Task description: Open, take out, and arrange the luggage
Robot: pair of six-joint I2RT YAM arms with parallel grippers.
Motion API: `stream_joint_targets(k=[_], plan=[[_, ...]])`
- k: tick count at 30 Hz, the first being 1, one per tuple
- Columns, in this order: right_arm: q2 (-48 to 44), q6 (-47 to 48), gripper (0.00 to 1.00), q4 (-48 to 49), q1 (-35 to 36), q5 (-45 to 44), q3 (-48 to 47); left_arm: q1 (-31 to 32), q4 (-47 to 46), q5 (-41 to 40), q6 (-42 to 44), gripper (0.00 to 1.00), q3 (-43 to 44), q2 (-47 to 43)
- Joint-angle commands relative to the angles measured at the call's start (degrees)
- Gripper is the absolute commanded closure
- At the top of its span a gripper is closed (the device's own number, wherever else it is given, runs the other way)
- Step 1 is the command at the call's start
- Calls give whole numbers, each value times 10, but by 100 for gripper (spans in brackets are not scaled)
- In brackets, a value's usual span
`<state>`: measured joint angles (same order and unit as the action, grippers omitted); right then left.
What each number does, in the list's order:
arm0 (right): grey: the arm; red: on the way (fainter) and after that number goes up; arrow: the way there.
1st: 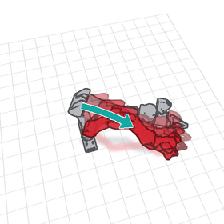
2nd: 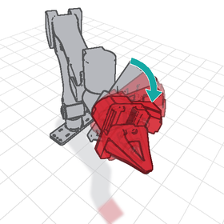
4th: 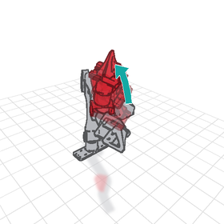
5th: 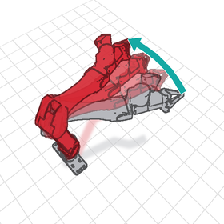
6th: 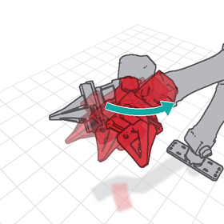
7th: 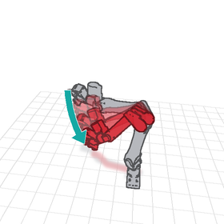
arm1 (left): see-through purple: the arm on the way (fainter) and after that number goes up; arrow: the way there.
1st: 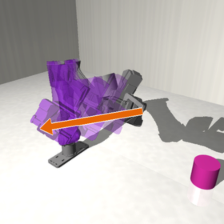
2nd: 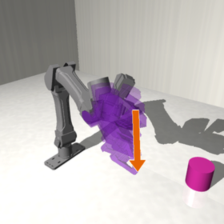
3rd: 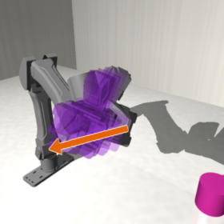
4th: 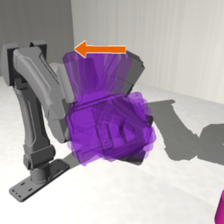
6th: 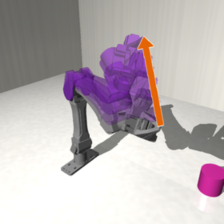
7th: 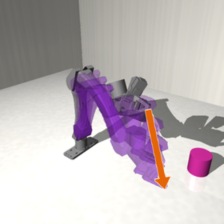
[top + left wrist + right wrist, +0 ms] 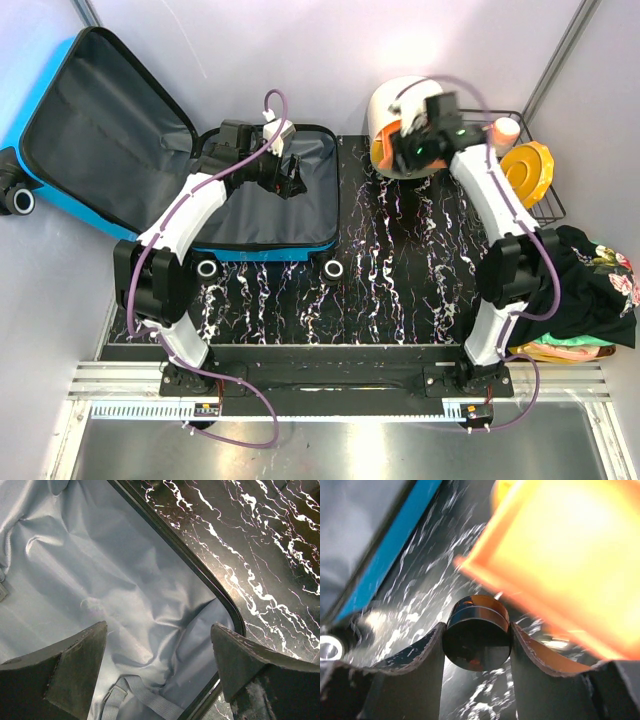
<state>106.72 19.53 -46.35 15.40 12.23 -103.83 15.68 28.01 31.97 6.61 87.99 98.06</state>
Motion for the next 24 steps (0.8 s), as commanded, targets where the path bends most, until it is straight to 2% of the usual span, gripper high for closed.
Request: stream_joint_targets(k=[1,2,11,19,22,23,24], plan=[[3,-31,68,-30,-44,16,-156,-4,-40,12,-16,12,13,8],[15,-34,68,-35,-53,13,-201,-4,-43,12,-17,12,15,10],[111,-47,68,-61,-72,-11,-331,-4,-43,-1,-12,12,16,12],[165,-38,67,-120,-74,-12,-371,-7,-45,-7,-15,13,2,6],[175,-44,54,-128,-74,-17,-374,-7,-49,-8,-17,13,-3,7],[177,-46,42,-129,-74,-15,-382,-8,-49,-8,-18,12,-2,6],[180,-51,36,-130,-74,-13,-387,-8,-49,-9,-18,13,-2,7]])
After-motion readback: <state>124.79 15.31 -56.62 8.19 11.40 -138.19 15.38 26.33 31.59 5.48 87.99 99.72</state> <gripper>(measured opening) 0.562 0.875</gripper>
